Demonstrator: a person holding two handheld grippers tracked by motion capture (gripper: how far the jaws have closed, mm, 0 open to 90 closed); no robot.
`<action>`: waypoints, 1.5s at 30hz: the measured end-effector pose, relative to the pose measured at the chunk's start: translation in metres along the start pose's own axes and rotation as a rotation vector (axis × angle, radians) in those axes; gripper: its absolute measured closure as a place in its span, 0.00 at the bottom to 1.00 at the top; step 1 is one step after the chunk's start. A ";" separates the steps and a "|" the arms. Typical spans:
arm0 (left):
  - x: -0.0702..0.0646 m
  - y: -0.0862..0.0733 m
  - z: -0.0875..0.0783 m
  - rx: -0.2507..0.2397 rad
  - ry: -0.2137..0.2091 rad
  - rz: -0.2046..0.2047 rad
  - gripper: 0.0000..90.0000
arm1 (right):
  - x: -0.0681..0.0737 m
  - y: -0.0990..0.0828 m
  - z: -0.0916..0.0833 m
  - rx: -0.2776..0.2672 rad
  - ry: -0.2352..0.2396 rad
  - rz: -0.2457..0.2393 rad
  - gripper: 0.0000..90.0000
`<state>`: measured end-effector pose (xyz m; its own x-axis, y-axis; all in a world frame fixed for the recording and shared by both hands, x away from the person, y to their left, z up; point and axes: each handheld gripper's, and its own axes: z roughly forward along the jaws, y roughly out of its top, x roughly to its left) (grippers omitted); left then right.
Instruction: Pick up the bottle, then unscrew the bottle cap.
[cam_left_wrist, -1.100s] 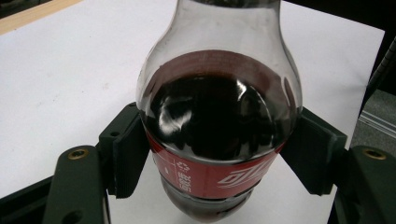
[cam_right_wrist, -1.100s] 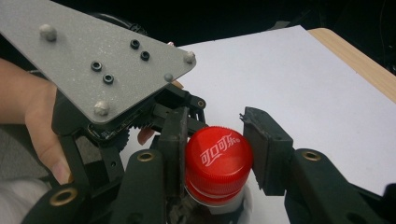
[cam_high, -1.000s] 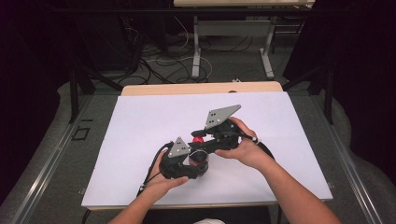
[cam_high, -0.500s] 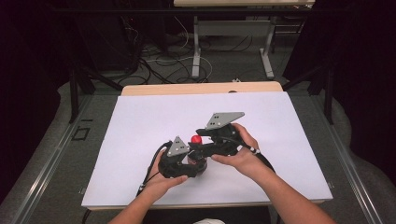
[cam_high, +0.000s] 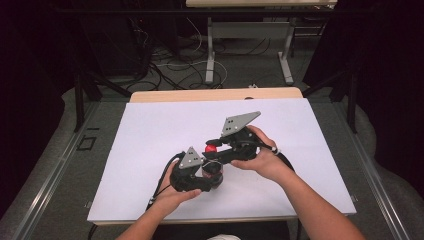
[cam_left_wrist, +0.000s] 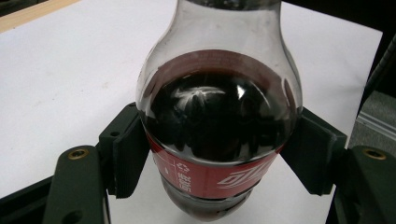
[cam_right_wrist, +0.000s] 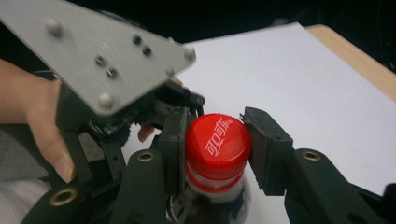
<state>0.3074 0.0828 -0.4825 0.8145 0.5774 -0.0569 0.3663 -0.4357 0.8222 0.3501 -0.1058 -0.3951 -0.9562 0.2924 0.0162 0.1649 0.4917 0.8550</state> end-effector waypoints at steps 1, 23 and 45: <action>0.000 0.000 0.002 -0.002 0.000 0.009 0.33 | -0.003 0.002 -0.003 -0.007 0.012 -0.002 0.68; 0.011 -0.003 0.000 -0.004 0.037 -0.034 0.33 | -0.002 -0.012 -0.018 -0.005 -0.166 0.121 0.68; 0.029 0.001 -0.007 -0.021 0.077 -0.075 0.33 | 0.003 -0.042 -0.030 -0.014 -0.244 0.176 0.68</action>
<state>0.3282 0.1040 -0.4789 0.7475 0.6600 -0.0757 0.4151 -0.3750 0.8289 0.3333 -0.1507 -0.4153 -0.8266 0.5613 0.0416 0.3181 0.4049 0.8572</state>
